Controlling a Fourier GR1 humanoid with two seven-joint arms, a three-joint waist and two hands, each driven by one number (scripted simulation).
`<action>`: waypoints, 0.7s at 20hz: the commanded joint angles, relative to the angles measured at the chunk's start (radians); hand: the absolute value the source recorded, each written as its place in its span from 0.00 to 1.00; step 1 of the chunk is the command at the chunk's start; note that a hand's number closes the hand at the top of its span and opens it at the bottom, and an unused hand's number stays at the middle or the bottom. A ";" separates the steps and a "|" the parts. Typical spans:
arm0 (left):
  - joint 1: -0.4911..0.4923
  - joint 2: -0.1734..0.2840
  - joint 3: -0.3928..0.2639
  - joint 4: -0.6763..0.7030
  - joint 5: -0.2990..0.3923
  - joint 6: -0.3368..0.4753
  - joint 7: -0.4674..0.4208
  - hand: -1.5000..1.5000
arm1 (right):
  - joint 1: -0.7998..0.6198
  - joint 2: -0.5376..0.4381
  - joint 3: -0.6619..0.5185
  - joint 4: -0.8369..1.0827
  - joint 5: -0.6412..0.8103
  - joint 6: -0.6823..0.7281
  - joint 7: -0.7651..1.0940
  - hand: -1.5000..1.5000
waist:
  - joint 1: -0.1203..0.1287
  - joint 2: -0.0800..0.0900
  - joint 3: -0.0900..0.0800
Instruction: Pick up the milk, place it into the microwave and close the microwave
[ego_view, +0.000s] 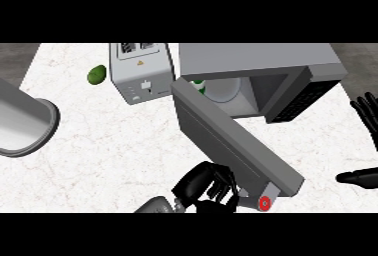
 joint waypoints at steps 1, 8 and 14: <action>-0.067 -0.005 -0.090 0.053 0.094 0.151 0.018 1.00 | -0.012 -0.043 -0.017 -0.049 -0.045 0.095 -0.050 0.00 | -0.030 0.004 -0.001; -0.166 -0.005 -0.070 0.047 0.216 0.319 -0.007 1.00 | -0.029 -0.044 0.036 -0.148 -0.106 0.122 0.021 0.00 | -0.088 0.013 -0.004; -0.227 -0.005 -0.008 0.025 0.339 0.411 -0.117 1.00 | -0.074 -0.087 0.028 -0.176 -0.184 0.135 0.110 0.00 | -0.119 0.031 -0.007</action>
